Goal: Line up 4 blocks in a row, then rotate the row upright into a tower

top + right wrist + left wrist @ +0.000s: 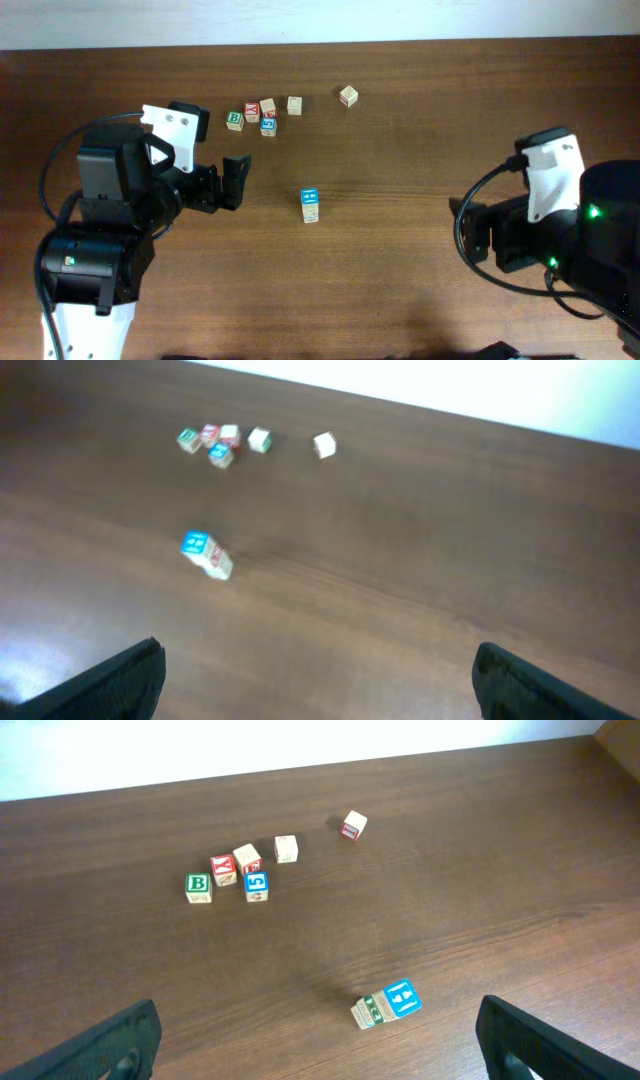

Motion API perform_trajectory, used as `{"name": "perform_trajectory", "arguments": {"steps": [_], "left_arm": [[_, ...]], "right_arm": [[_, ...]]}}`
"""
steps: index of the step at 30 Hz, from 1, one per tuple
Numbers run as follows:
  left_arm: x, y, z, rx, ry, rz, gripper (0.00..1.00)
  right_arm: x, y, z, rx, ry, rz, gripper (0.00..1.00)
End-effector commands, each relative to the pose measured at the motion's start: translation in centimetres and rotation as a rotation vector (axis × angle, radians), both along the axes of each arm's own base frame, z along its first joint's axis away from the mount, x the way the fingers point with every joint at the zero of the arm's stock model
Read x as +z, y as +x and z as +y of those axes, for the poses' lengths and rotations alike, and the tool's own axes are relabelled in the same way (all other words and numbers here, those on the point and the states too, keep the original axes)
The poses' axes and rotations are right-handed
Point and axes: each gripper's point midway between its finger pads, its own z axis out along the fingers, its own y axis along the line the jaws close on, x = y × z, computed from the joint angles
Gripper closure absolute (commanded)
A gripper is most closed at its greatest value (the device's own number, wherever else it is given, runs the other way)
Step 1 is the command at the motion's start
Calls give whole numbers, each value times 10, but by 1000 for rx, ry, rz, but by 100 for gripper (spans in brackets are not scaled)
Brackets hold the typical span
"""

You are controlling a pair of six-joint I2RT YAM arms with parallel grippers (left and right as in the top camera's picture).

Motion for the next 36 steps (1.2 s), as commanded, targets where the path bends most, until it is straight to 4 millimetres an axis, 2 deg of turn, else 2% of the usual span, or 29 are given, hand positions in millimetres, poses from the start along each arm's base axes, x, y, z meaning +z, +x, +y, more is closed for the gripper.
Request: {"name": "perform_trajectory", "arguments": {"steps": [1,3,5,8,10,13,17,19,21,36], "left_arm": [[6,0,3,4,16,-22,1],[6,0,3,4,16,-22,1],[6,0,3,4,16,-22,1],[6,0,3,4,16,-22,1],[6,0,3,4,16,-22,1],[6,0,3,4,16,-22,1],[6,0,3,4,16,-22,1],[6,0,3,4,16,-22,1],[6,0,3,4,16,-22,1],[6,0,3,4,16,-22,1]], "right_arm": [[-1,23,-17,-73,-27,-86,2],[-17,38,-11,95,-35,-244,2],[-48,40,-19,88,-37,-383,2],[-111,31,-37,17,-47,-530,2],[-158,28,-38,18,-44,-609,2],[-210,28,-31,50,-23,-665,2],[-242,29,-32,46,-25,-660,2],[-241,31,-36,24,-34,-677,2],[-242,34,-51,-64,-71,-669,2],[-243,34,-51,-63,-71,-667,2]]}}
